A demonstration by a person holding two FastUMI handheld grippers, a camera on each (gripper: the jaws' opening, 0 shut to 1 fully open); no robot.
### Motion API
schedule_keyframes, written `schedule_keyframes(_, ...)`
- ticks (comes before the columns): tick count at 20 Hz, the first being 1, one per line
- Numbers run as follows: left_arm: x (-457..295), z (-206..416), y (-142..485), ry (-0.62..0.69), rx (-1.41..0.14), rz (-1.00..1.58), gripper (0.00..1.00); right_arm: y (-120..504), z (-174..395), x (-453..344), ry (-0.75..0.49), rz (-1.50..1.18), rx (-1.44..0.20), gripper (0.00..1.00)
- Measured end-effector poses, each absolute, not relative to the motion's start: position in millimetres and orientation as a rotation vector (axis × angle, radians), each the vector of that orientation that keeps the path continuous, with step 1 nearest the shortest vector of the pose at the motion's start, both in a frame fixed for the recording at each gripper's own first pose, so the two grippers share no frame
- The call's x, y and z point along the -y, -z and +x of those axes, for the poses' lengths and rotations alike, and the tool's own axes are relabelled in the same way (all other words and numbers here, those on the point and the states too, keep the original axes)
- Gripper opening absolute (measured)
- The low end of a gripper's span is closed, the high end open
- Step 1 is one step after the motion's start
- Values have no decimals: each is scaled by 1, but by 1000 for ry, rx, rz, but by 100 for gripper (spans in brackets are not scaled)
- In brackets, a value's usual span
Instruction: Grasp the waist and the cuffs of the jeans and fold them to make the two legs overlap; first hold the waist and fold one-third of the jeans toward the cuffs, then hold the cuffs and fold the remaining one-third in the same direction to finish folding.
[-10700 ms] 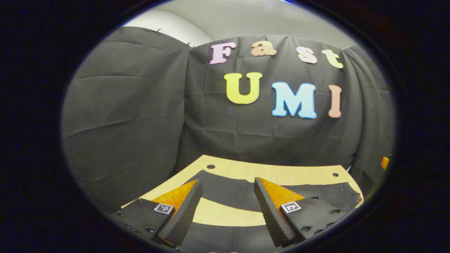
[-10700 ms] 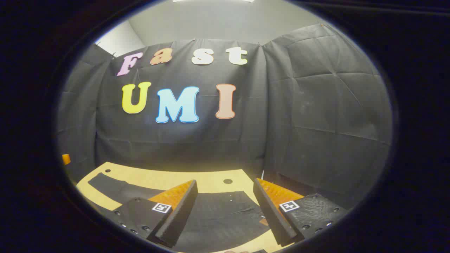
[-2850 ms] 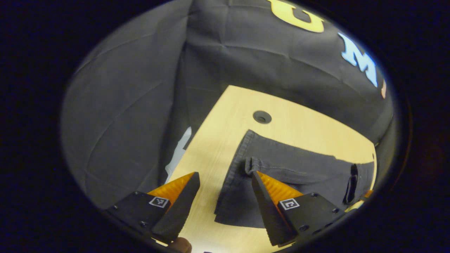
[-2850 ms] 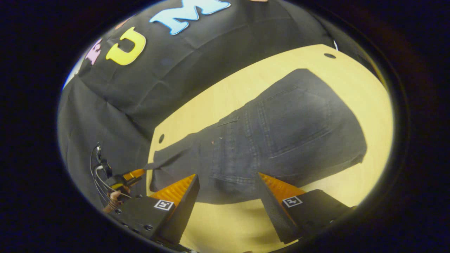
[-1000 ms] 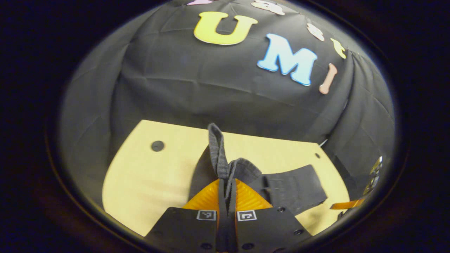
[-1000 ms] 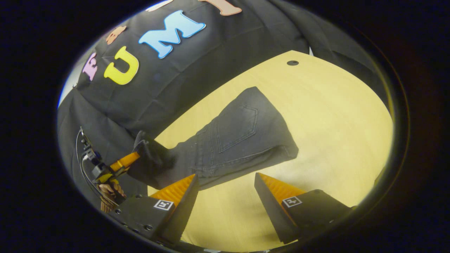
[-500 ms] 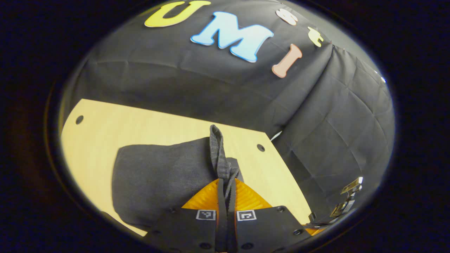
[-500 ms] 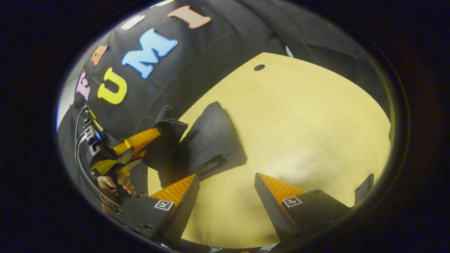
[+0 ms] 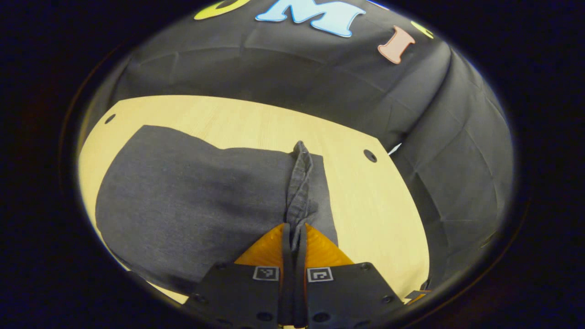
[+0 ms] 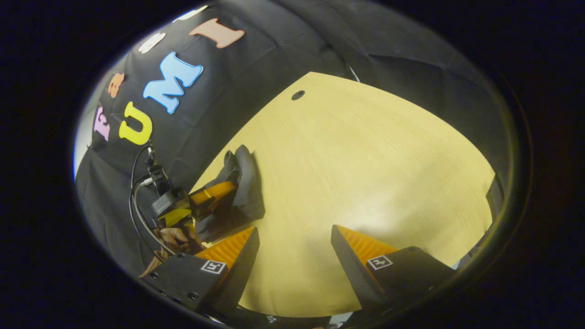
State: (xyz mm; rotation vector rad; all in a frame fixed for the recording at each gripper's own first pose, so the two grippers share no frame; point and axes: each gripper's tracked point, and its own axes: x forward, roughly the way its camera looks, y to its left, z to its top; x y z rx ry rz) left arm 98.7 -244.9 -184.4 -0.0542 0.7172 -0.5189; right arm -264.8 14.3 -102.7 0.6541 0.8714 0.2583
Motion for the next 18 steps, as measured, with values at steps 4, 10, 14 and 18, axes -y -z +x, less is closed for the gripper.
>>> schedule_keyframes(4, 243, 83, 155, 537, -601, 123, 80, 89, -253, -9, -270, 653, -834, 95)
schedule_keyframes(10, 232, 32, -10, 597, -67, 145, 100, -21, -194, 83, -107, 417, -299, 95)
schedule_keyframes(14, 253, 16, -51, 555, 158, 209, 94, -66, -160, 178, 23, 158, 29, 94)
schedule_keyframes(18, 343, -28, -5, 607, 145, -10, 94, -17, -131, 254, 51, 97, 48, 95)
